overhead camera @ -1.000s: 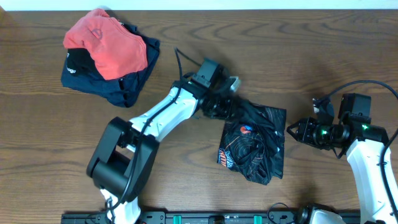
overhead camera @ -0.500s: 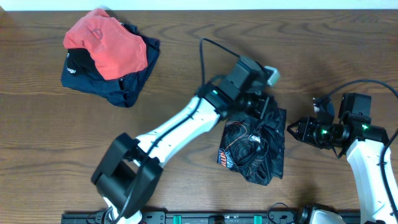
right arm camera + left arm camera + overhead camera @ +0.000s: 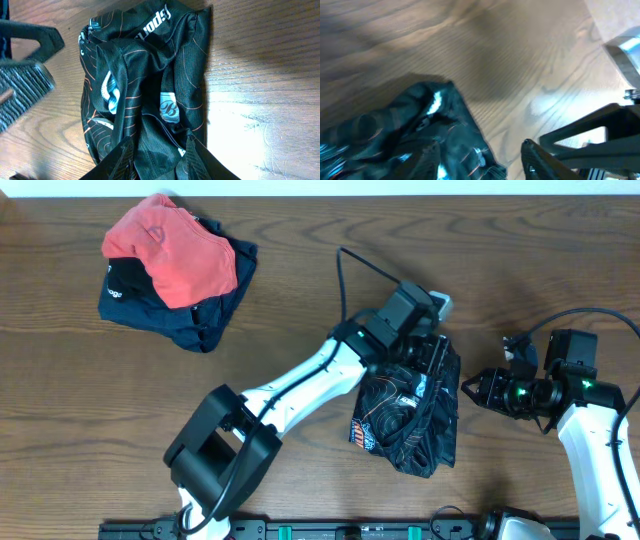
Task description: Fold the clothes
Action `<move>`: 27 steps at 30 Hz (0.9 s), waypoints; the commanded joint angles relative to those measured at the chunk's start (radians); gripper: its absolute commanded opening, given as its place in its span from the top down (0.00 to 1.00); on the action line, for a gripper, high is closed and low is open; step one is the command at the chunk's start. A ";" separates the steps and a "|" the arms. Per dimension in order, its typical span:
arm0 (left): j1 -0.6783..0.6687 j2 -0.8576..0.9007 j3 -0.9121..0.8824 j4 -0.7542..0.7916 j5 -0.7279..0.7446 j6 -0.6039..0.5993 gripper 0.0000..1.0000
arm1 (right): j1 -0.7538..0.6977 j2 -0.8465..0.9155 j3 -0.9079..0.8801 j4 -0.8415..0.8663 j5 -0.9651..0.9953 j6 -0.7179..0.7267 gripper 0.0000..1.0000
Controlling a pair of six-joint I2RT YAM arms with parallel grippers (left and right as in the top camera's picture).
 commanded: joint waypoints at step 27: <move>0.225 -0.291 0.040 -0.925 -0.117 0.222 0.43 | 0.354 0.210 0.014 0.042 0.335 0.234 0.99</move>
